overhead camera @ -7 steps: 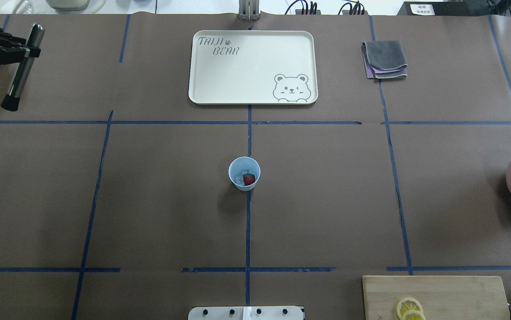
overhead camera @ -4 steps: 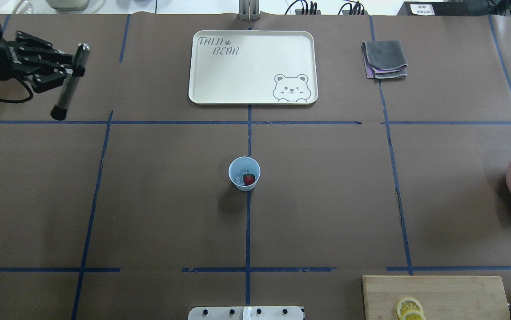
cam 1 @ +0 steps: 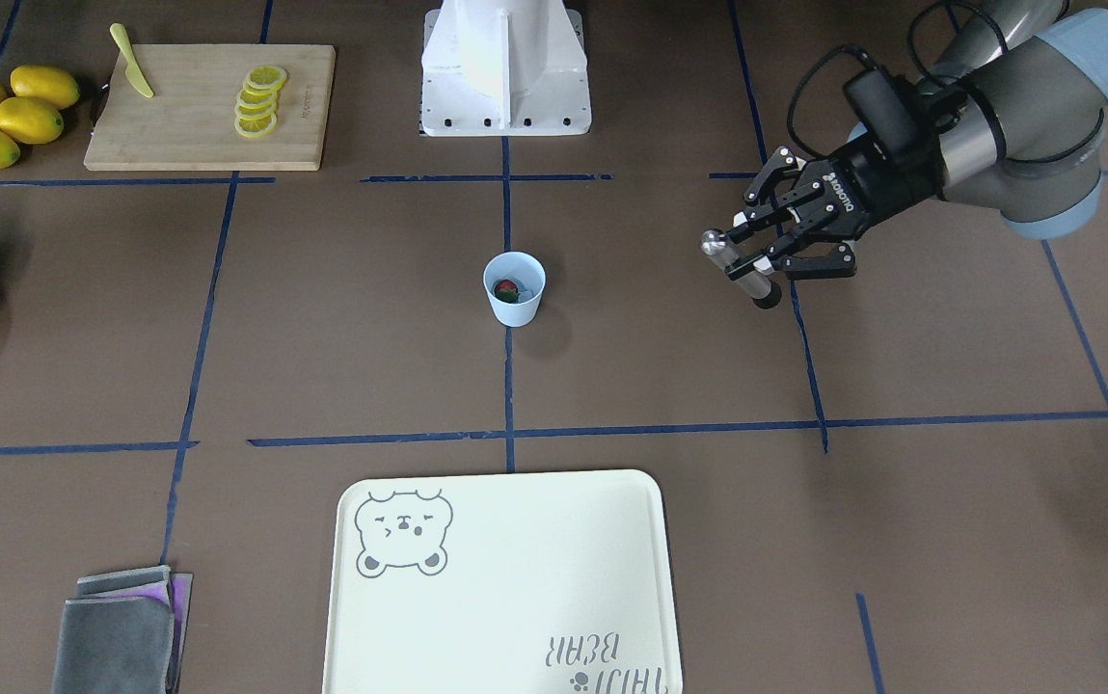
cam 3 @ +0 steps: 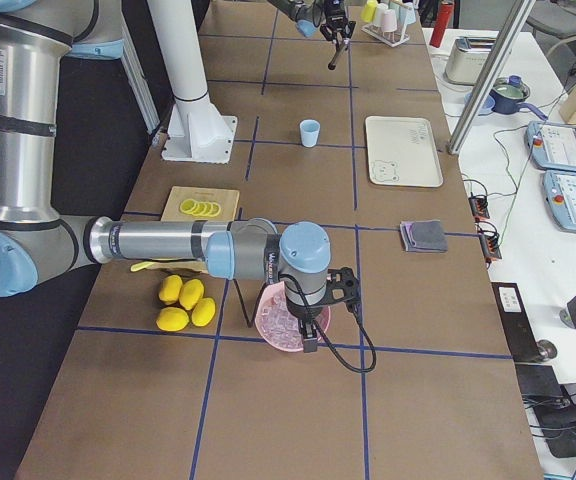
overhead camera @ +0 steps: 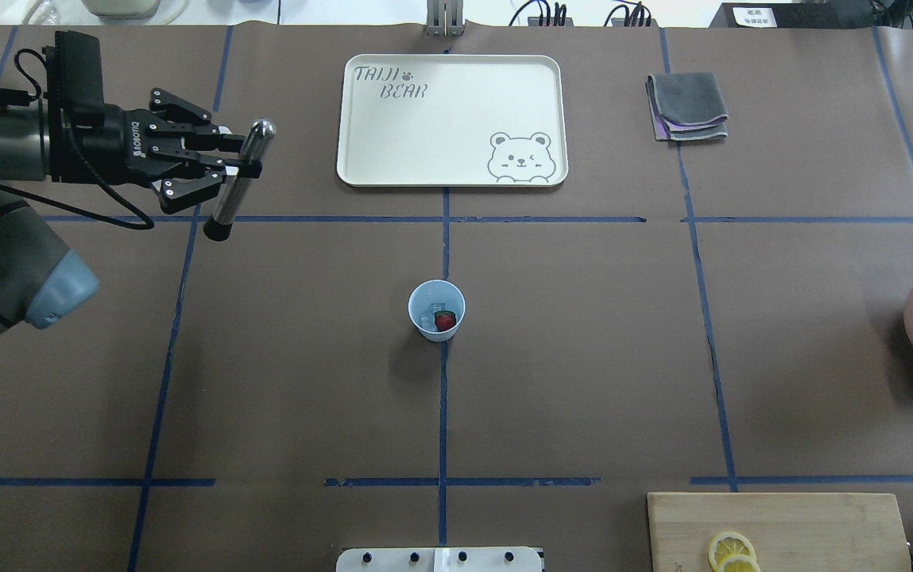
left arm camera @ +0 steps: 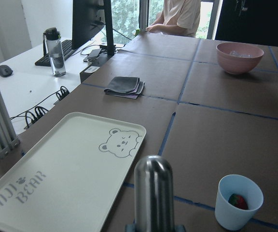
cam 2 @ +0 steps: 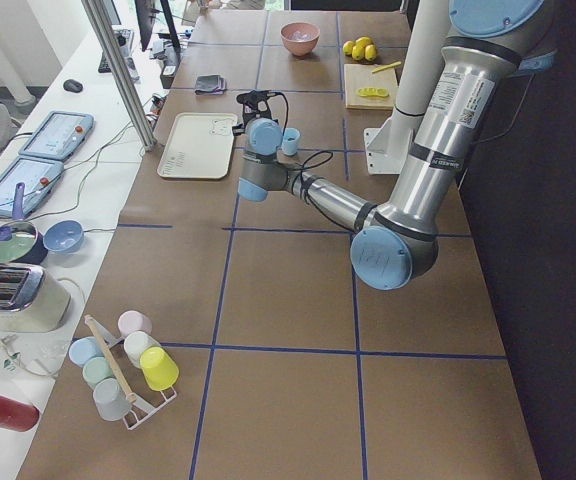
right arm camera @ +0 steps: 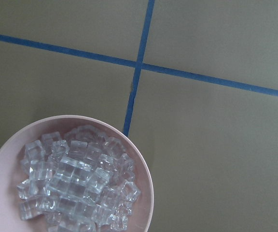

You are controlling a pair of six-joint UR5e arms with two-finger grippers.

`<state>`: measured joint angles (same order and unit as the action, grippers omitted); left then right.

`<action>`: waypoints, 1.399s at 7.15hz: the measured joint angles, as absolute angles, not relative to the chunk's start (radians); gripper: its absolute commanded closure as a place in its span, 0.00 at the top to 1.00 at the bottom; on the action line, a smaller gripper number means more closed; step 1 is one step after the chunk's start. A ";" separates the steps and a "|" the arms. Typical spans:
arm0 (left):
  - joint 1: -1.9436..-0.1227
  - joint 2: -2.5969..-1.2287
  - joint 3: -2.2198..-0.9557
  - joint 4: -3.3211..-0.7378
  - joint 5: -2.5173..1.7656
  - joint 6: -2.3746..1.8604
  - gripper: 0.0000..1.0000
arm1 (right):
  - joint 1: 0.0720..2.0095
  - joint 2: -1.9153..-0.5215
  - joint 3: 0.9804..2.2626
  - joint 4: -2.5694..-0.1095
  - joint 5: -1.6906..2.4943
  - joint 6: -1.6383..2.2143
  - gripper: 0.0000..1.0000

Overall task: Mash ice and strawberries in cup
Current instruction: 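Carry the muddler over the blue cup with the left gripper, then press the muddler down into the cup onto the strawberry and ice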

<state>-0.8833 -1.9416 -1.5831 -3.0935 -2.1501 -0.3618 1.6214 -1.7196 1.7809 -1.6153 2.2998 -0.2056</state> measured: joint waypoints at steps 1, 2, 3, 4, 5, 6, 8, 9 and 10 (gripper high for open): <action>-0.790 -1.946 -1.576 -3.176 -2.011 -0.362 0.00 | 1.622 -1.720 1.783 -1.615 2.300 -0.206 1.00; -0.673 -1.956 -1.567 -3.253 -1.845 -0.362 0.00 | 1.622 -1.720 1.788 -1.615 2.299 -0.206 1.00; -0.568 -1.986 -1.558 -3.306 -1.698 -0.361 0.00 | 1.623 -1.720 1.796 -1.615 2.297 -0.206 1.00; -0.491 -2.021 -1.548 -3.339 -1.589 -0.361 0.00 | 1.623 -1.721 1.801 -1.615 2.297 -0.206 1.00; -0.443 -2.054 -1.542 -3.352 -1.517 -0.359 0.00 | 1.623 -1.721 1.803 -1.615 2.296 -0.206 1.00; -0.423 -2.085 -1.534 -3.355 -1.482 -0.356 0.00 | 1.623 -1.721 1.803 -1.615 2.295 -0.206 1.00; -0.416 -2.107 -1.507 -3.356 -1.450 -0.351 0.00 | 1.623 -1.721 1.804 -1.615 2.294 -0.206 1.00; -0.422 -2.111 -1.493 -3.357 -1.444 -0.350 0.00 | 1.623 -1.721 1.804 -1.615 2.293 -0.206 1.00; -0.433 -2.112 -1.478 -3.358 -1.442 -0.350 0.00 | 1.623 -1.721 1.804 -1.615 2.291 -0.206 1.00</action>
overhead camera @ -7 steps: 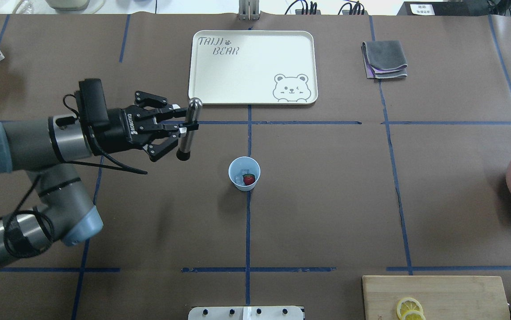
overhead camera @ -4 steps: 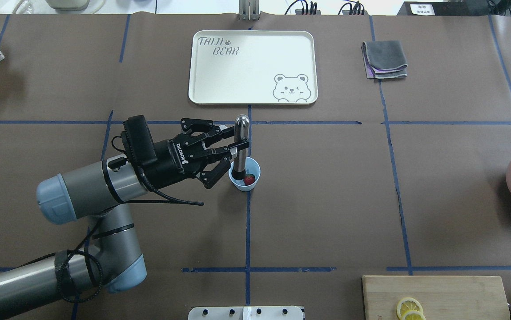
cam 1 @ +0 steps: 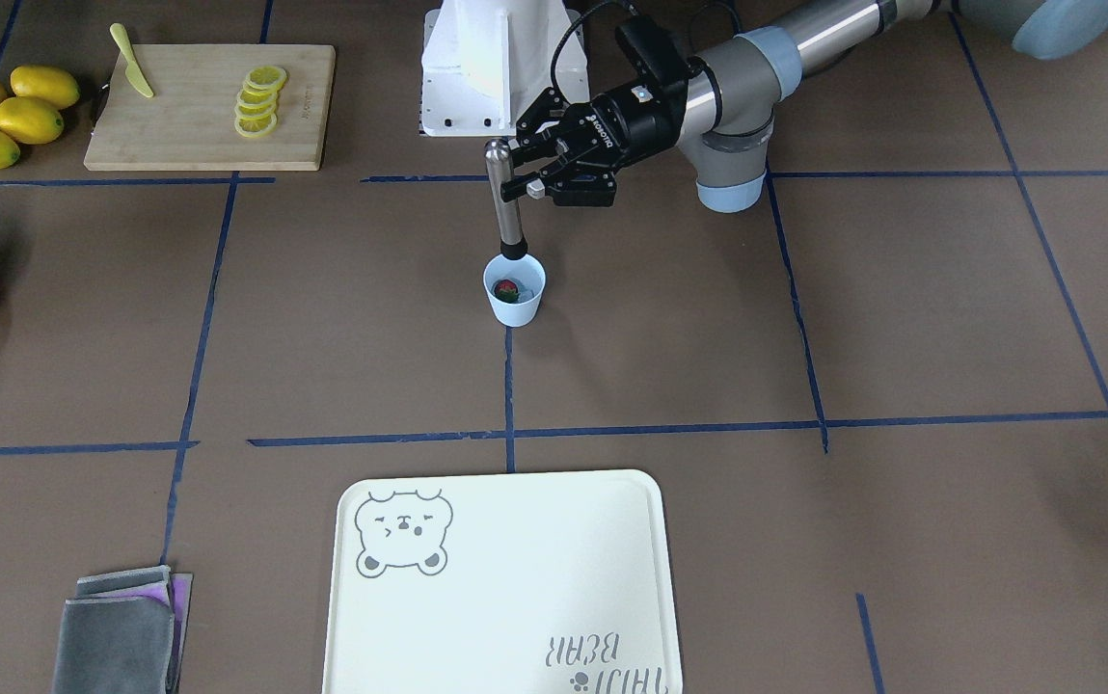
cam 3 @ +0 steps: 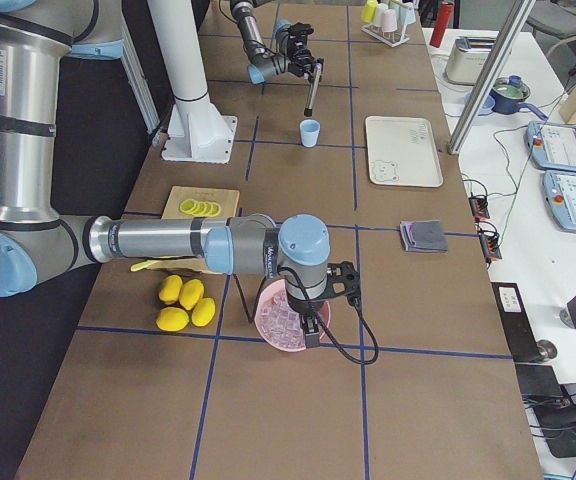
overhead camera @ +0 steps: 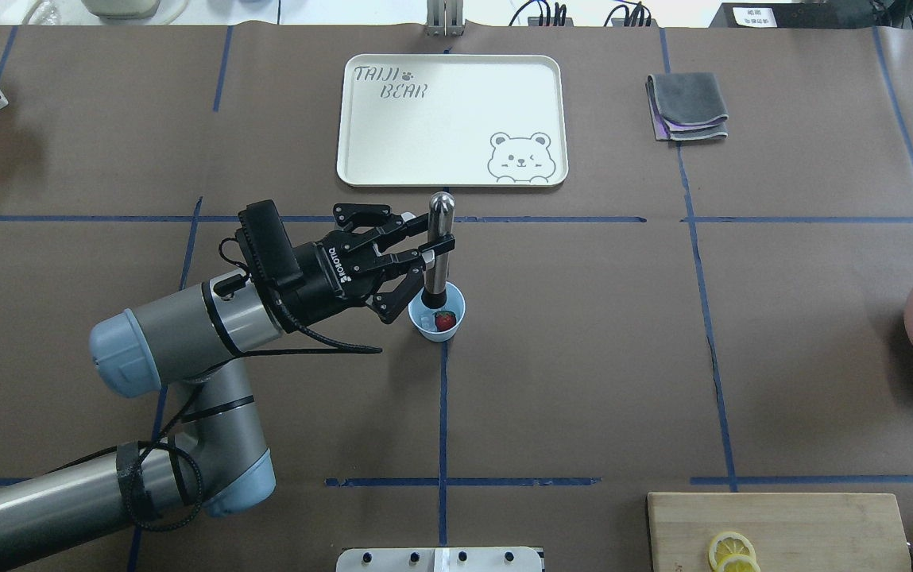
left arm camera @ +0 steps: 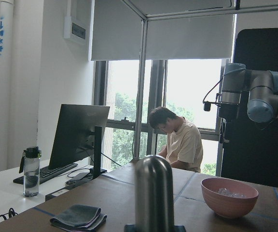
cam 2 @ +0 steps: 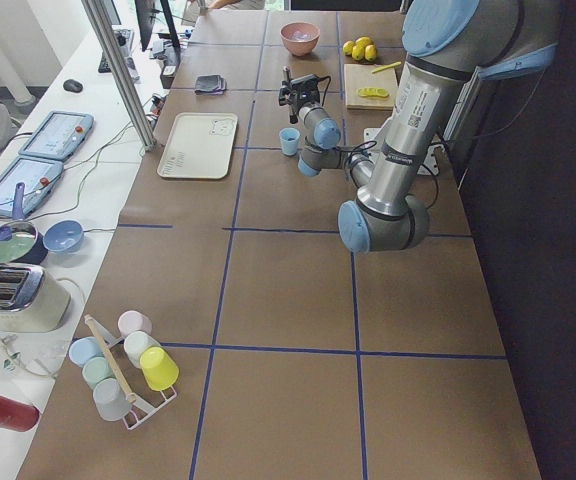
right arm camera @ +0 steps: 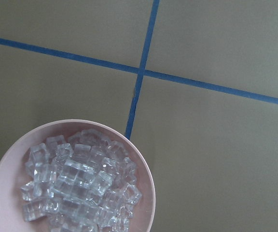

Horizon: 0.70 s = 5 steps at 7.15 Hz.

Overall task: Mash ice and strawberries in cup
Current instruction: 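Press the muddler down into the cup onto the strawberry and ice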

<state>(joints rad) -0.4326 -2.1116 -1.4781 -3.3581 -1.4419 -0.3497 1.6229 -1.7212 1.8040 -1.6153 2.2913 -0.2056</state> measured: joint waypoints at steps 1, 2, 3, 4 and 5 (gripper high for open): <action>-0.440 -2.116 -1.450 -3.363 -1.441 -0.350 0.00 | 1.623 -1.721 1.804 -1.615 2.290 -0.206 1.00; -0.440 -2.125 -1.416 -3.374 -1.440 -0.350 0.00 | 1.623 -1.721 1.804 -1.615 2.289 -0.206 1.00; -0.437 -2.136 -1.382 -3.388 -1.439 -0.349 0.00 | 1.623 -1.722 1.804 -1.615 2.288 -0.206 1.00; -0.433 -2.142 -1.358 -3.400 -1.439 -0.349 0.00 | 1.623 -1.722 1.804 -1.615 2.288 -0.206 1.00; -0.423 -2.146 -1.345 -3.406 -1.429 -0.349 0.00 | 1.623 -1.722 1.804 -1.615 2.287 -0.206 1.00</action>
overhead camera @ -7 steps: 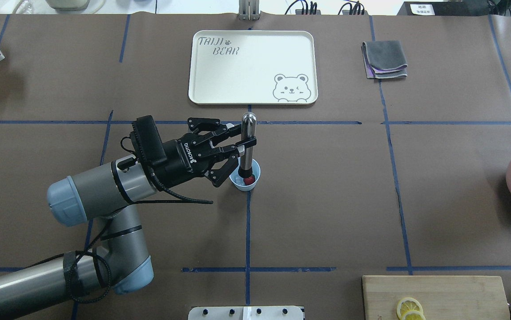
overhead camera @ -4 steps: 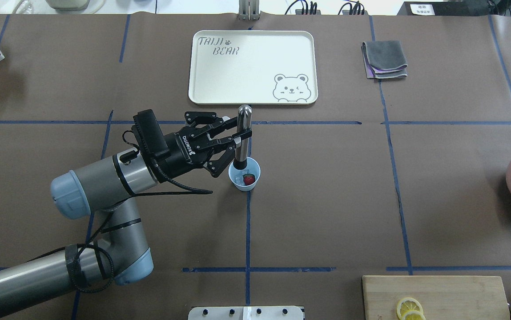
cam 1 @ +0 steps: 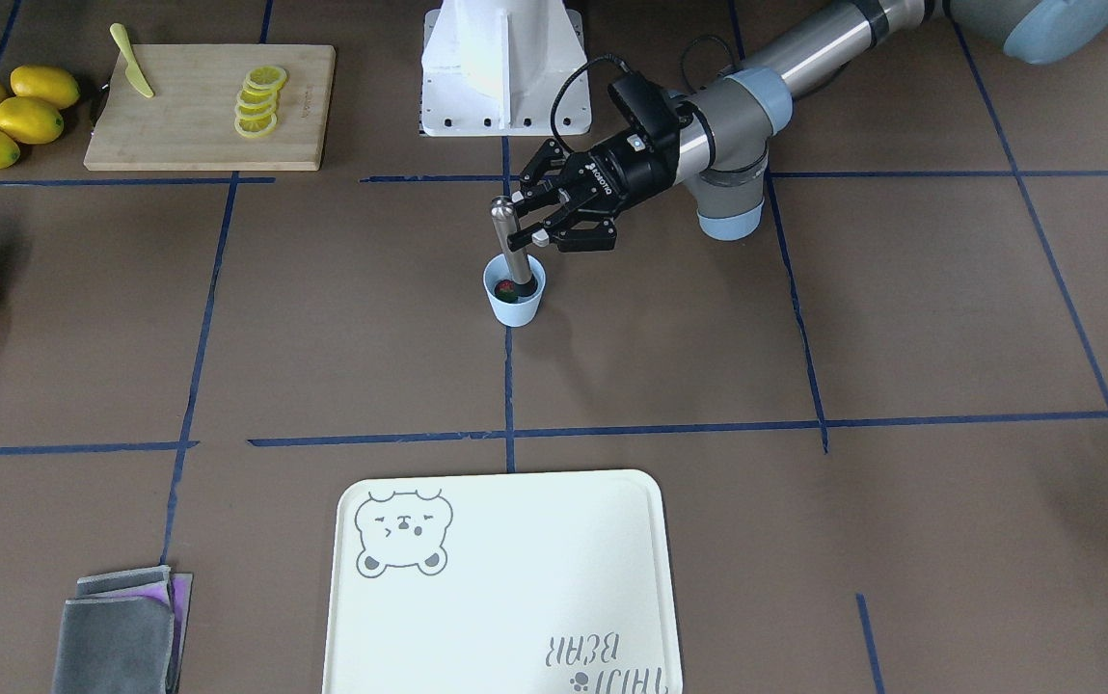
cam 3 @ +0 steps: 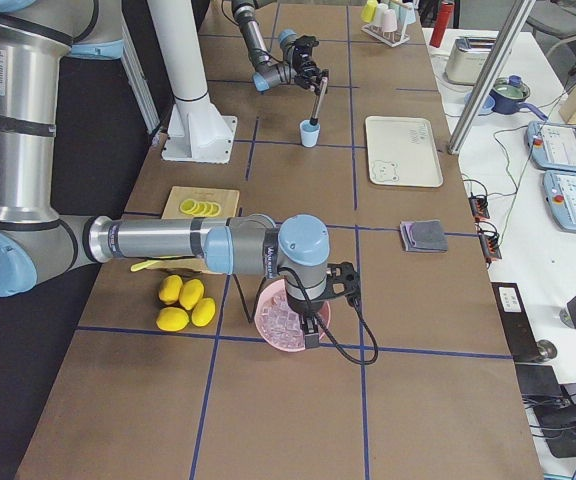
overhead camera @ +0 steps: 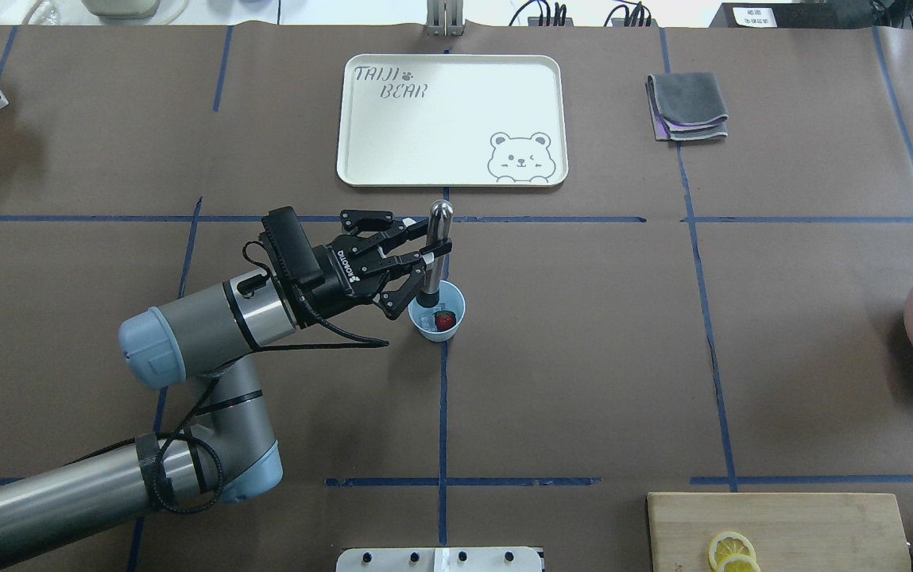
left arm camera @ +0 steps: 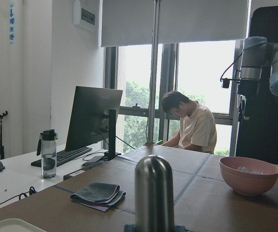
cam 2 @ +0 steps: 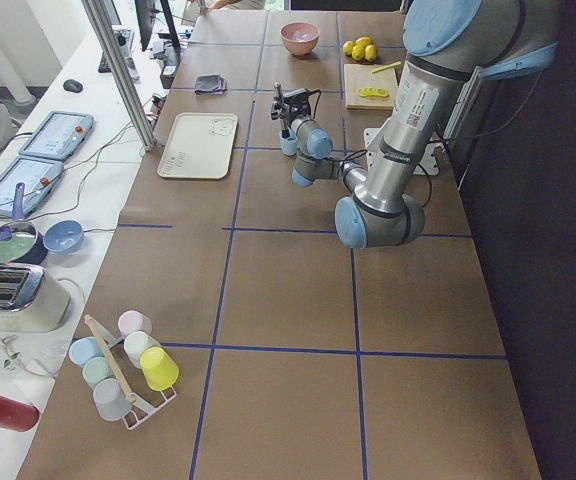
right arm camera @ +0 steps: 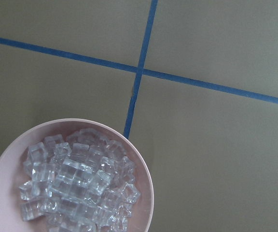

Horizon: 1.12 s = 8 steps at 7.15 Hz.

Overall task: Mash ice and strawberries in cup
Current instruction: 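Press the muddler down into the cup onto the strawberry and ice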

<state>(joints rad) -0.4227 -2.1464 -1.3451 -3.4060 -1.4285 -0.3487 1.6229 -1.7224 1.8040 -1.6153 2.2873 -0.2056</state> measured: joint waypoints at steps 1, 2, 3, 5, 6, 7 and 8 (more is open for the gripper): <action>-0.402 -2.149 -1.341 -3.412 -1.403 -0.350 0.00 | 1.623 -1.723 1.804 -1.615 2.287 -0.206 1.00; -0.381 -2.152 -1.339 -3.417 -1.379 -0.350 0.00 | 1.623 -1.723 1.804 -1.615 2.287 -0.206 1.00; -0.370 -2.153 -1.337 -3.420 -1.367 -0.350 0.00 | 1.623 -1.723 1.804 -1.615 2.287 -0.206 1.00; -0.361 -2.154 -1.326 -3.421 -1.356 -0.348 0.00 | 1.623 -1.723 1.804 -1.615 2.287 -0.206 1.00; -0.361 -2.154 -1.318 -3.421 -1.350 -0.348 0.00 | 1.623 -1.723 1.804 -1.615 2.287 -0.206 1.00; -0.361 -2.154 -1.310 -3.422 -1.347 -0.348 0.00 | 1.623 -1.723 1.804 -1.615 2.287 -0.206 1.00; -0.361 -2.154 -1.305 -3.422 -1.346 -0.348 0.00 | 1.623 -1.723 1.804 -1.615 2.286 -0.206 1.00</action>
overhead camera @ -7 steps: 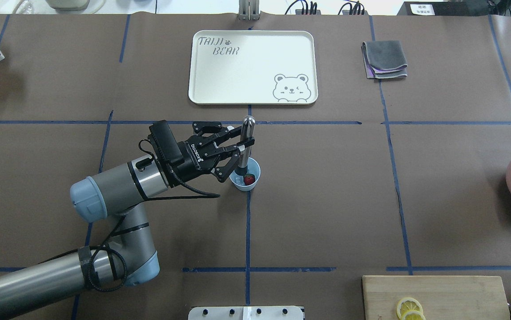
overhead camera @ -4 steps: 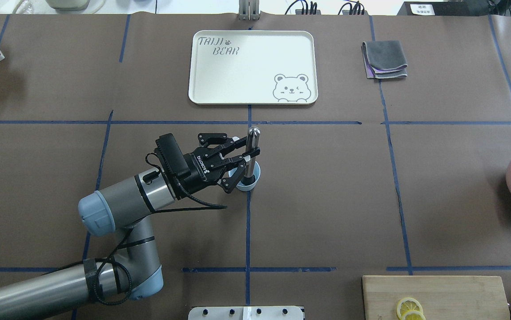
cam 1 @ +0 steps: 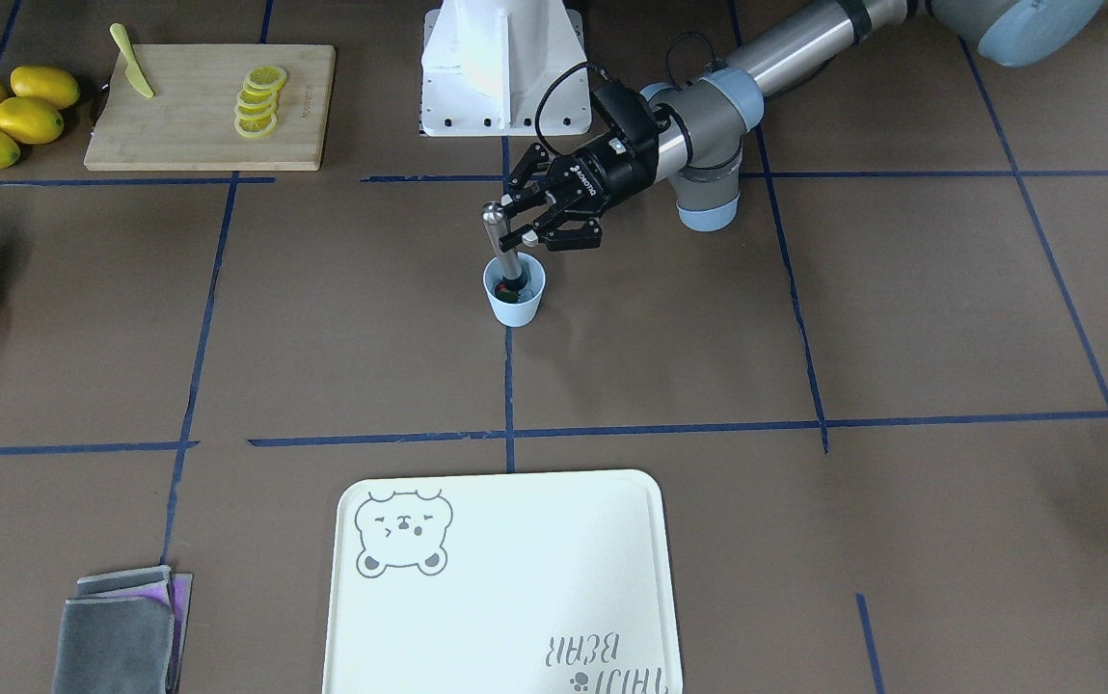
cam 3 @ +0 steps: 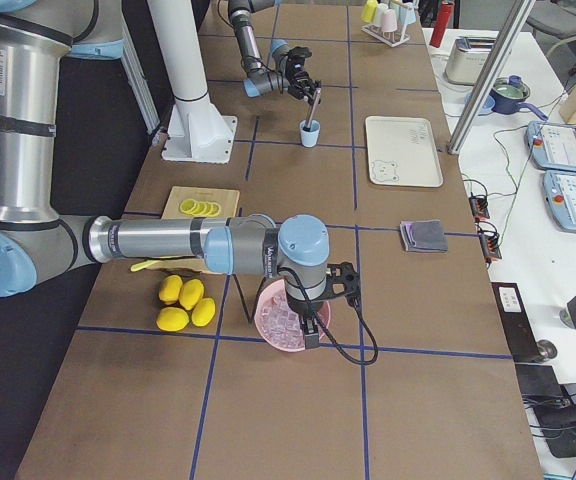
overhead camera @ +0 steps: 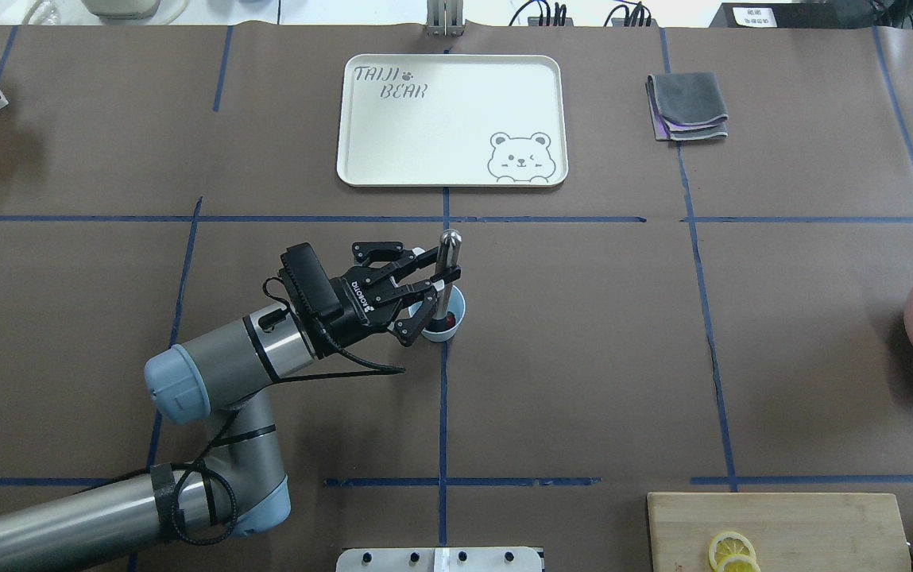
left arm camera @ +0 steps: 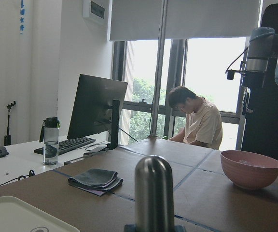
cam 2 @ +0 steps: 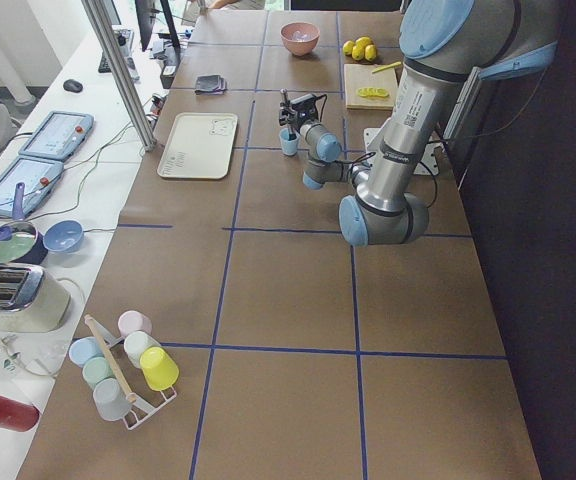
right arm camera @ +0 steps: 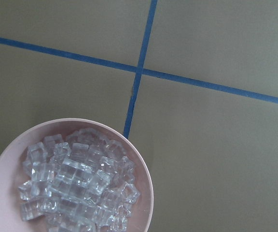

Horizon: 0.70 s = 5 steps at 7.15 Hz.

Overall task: Mash ice and strawberries in cup
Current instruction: 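Press the muddler down into the cup onto the strawberry and ice, then lift the muddler up out of the cup with the left gripper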

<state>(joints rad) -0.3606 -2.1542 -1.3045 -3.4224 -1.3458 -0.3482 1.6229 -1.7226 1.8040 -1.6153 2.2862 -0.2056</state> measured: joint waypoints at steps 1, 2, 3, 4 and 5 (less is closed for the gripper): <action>-0.361 -2.154 -1.302 -3.422 -1.345 -0.348 0.00 | 1.623 -1.723 1.804 -1.615 2.286 -0.206 1.00; -0.361 -2.154 -1.302 -3.422 -1.345 -0.348 0.00 | 1.623 -1.723 1.804 -1.615 2.286 -0.206 1.00; -0.362 -2.155 -1.304 -3.421 -1.345 -0.348 0.00 | 1.623 -1.723 1.804 -1.615 2.286 -0.206 1.00; -0.368 -2.158 -1.313 -3.422 -1.344 -0.349 0.00 | 1.623 -1.723 1.804 -1.615 2.286 -0.206 1.00; -0.382 -2.162 -1.333 -3.418 -1.345 -0.355 0.00 | 1.623 -1.723 1.804 -1.615 2.286 -0.206 1.00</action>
